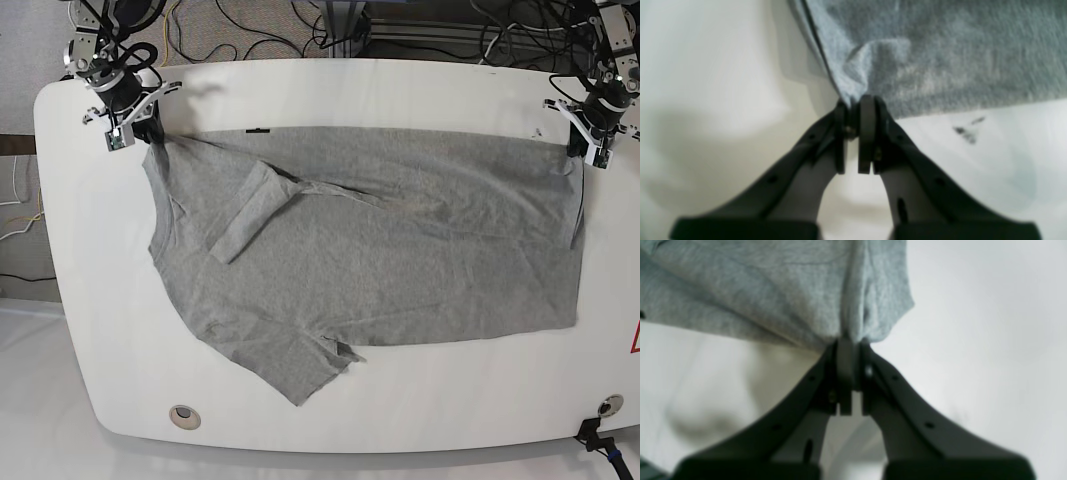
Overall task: Fold the T-shirt properly
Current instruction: 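Drag the held edge with both grippers toward the arms, then release the edge and move both grippers to the shirt's sides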
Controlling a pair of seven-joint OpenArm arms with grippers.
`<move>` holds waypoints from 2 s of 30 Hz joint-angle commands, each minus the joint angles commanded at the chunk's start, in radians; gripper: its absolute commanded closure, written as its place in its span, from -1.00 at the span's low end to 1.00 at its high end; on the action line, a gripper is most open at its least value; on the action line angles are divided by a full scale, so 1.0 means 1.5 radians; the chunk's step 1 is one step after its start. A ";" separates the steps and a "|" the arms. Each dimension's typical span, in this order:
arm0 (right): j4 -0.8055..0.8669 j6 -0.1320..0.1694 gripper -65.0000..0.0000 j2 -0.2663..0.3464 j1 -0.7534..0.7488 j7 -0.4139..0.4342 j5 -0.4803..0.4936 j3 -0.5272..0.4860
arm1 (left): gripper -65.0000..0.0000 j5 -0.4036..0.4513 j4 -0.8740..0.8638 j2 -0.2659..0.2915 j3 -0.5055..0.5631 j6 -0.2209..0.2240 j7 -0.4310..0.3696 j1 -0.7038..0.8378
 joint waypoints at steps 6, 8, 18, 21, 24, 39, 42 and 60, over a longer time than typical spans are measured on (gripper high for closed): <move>0.032 0.000 1.00 -0.001 -0.063 0.000 0.000 0.003 | 1.00 -0.001 0.053 0.021 -0.008 0.000 0.001 0.080; 0.033 0.000 1.00 -0.001 -0.077 0.000 0.000 0.004 | 1.00 -0.001 0.066 0.033 -0.026 0.000 0.001 0.102; 0.033 0.000 1.00 -0.001 -0.080 0.000 0.000 0.004 | 1.00 -0.002 0.066 0.040 -0.036 0.000 0.001 0.107; 0.033 -0.004 1.00 -0.001 -0.079 0.000 0.000 0.004 | 1.00 -0.001 0.066 0.037 -0.035 -0.001 0.003 0.106; 0.033 -0.004 1.00 -0.001 -0.079 0.000 0.000 0.004 | 1.00 -0.001 0.066 0.037 -0.037 -0.043 0.003 0.105; 0.135 0.000 0.36 -0.025 -0.072 -0.035 0.000 0.062 | -0.44 0.001 0.120 0.037 -0.040 -0.058 0.004 0.093; 0.168 0.000 0.37 -0.025 -0.068 -0.062 0.000 0.063 | -0.44 0.001 0.144 0.037 -0.063 -0.059 0.005 0.094; 0.227 -0.001 0.37 -0.053 -0.016 -0.063 -0.006 0.024 | -0.44 -0.002 0.221 0.065 -0.084 -0.059 0.020 0.006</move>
